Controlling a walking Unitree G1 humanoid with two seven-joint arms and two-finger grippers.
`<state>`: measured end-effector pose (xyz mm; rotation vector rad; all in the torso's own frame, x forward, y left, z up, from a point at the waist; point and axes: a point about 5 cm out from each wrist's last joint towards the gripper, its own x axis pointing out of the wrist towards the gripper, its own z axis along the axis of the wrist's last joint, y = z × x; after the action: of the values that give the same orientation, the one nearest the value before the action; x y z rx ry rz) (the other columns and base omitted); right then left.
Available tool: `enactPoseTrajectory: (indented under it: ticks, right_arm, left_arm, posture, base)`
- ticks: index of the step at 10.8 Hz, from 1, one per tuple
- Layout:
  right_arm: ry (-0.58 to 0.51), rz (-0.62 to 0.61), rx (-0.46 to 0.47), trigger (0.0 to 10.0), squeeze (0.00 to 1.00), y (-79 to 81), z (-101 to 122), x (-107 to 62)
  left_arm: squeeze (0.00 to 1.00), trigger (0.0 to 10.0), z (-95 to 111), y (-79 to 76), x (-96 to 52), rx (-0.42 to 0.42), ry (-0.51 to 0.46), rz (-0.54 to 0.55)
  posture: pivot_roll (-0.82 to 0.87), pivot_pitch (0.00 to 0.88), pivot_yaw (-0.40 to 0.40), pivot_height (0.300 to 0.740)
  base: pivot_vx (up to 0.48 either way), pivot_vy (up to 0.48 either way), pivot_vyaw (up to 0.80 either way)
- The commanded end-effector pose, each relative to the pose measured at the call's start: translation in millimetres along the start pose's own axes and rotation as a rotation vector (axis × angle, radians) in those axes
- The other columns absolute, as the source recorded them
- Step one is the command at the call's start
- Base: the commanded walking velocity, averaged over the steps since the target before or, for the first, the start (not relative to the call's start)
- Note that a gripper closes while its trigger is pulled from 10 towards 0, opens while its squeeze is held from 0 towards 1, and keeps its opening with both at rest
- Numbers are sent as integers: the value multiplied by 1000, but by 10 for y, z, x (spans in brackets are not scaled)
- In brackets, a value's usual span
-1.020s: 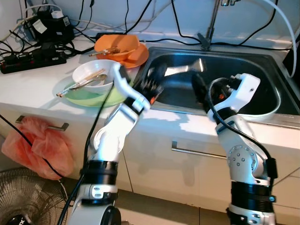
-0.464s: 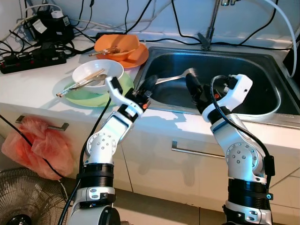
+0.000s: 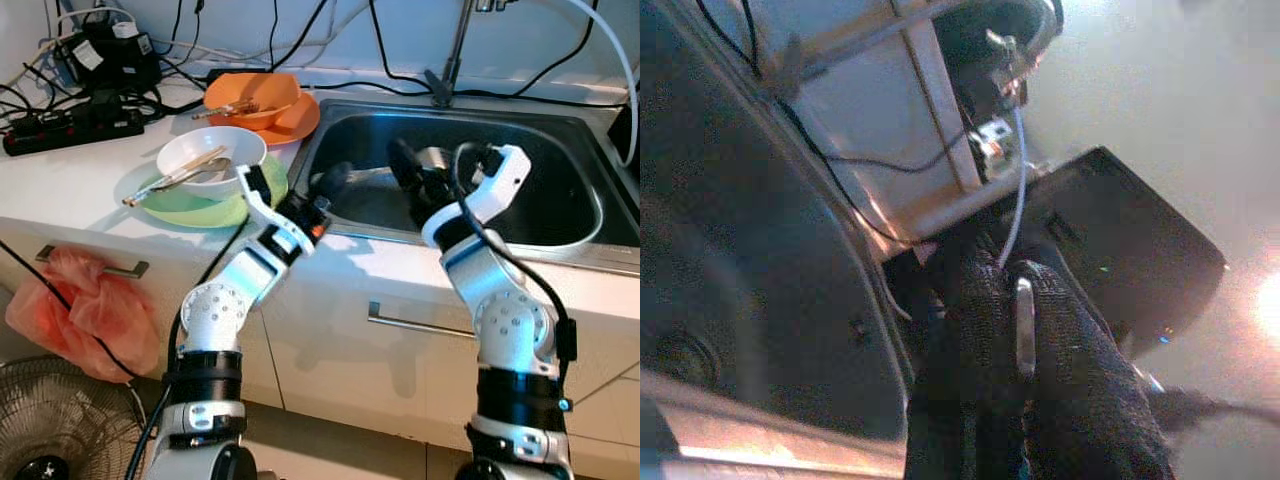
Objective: Kitchen organization
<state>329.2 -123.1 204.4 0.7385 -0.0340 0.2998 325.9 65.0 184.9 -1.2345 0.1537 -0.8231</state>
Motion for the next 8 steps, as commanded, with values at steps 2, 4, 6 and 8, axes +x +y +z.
enactPoseTrajectory:
  ticks: [2,4,6,8]
  right_arm:
    - [-52,8,31,1412,0,11,99,40]
    - [-85,6,37,0,0,12,170,54]
    - [-96,-1,35,0,0,4,186,57]
    - [-99,-4,34,0,0,-2,198,58]
  left_arm:
    - [0,0,-80,-71,6,-39,18,-54]
    - [0,0,13,-28,-85,-33,-6,-33]
    - [0,0,115,17,-133,-15,-40,-7]
    - [0,0,132,22,-138,5,-44,-2]
  posture:
    - [103,12,54,740]
    - [106,13,53,740]
    - [107,13,53,740]
    - [104,13,51,740]
  base:
    - [0,0,0]
    - [0,0,0]
    - [0,0,0]
    - [0,0,0]
